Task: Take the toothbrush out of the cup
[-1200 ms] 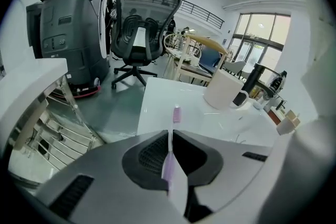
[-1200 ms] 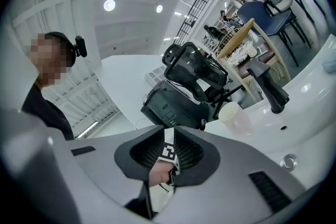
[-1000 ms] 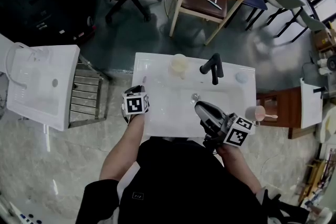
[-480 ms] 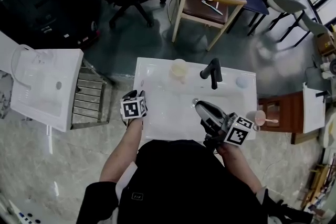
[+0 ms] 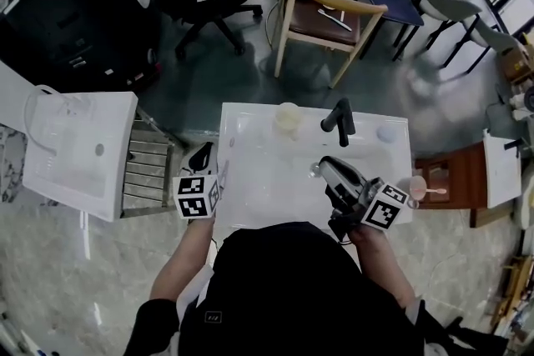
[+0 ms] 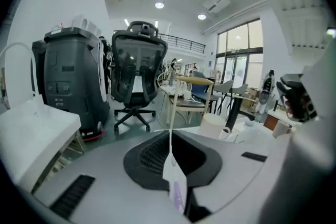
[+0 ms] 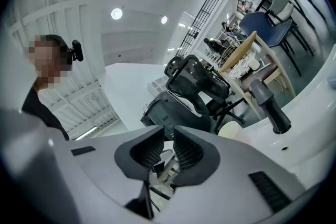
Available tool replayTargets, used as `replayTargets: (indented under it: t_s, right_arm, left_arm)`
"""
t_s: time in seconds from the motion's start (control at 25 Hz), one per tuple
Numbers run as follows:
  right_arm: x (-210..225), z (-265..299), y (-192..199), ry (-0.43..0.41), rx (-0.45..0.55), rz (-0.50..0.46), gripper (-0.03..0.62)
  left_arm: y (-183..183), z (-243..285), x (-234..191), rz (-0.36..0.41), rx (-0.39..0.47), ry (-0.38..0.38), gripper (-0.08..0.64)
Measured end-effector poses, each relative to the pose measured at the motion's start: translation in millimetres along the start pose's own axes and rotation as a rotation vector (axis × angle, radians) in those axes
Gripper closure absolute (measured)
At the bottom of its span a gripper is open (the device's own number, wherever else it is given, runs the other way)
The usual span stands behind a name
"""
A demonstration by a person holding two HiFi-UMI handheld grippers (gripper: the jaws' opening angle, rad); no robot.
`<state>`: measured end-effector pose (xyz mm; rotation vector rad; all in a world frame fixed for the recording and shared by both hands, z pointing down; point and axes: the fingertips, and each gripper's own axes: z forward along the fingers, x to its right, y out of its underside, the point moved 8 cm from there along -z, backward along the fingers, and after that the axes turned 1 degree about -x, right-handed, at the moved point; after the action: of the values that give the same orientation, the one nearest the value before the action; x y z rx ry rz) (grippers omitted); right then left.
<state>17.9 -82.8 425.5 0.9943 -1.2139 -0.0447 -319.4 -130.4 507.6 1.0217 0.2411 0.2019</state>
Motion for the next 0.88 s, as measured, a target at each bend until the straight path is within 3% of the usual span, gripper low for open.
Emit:
replayTargets:
  t_s: [0.32, 0.52, 0.6, 0.72, 0.88]
  right_arm:
    - [-21.4, 2.9, -1.7, 0.037, -0.003, -0.100, 0.523]
    - [-51.8, -2.5, -1.4, 0.004, -0.104, -0.288, 0.523]
    - [-60.9, -12.3, -7.4, -0.003, -0.117, -0.358, 0.523]
    - [-65.8, -34.6, -23.2, 0.025, -0.074, -0.452, 0.523]
    - [-59.0, -85.4, -49.4, 0.049, 0.004, -0.514, 0.535]
  left_arm:
    - [-74.7, -57.2, 62.3, 0.123, 0.213, 0.244, 0.543]
    - [-98.8, -66.8, 115.8, 0.221, 0.307, 0.400, 0.544]
    - [-102.0, -64.8, 140.6, 0.223, 0.325, 0.451, 0.543]
    - [-106.6, -57.7, 174.6, 0.204, 0.327, 0.488, 0.543]
    - [-114.2, -39.7, 225.7, 0.214, 0.311, 0.478, 0.544]
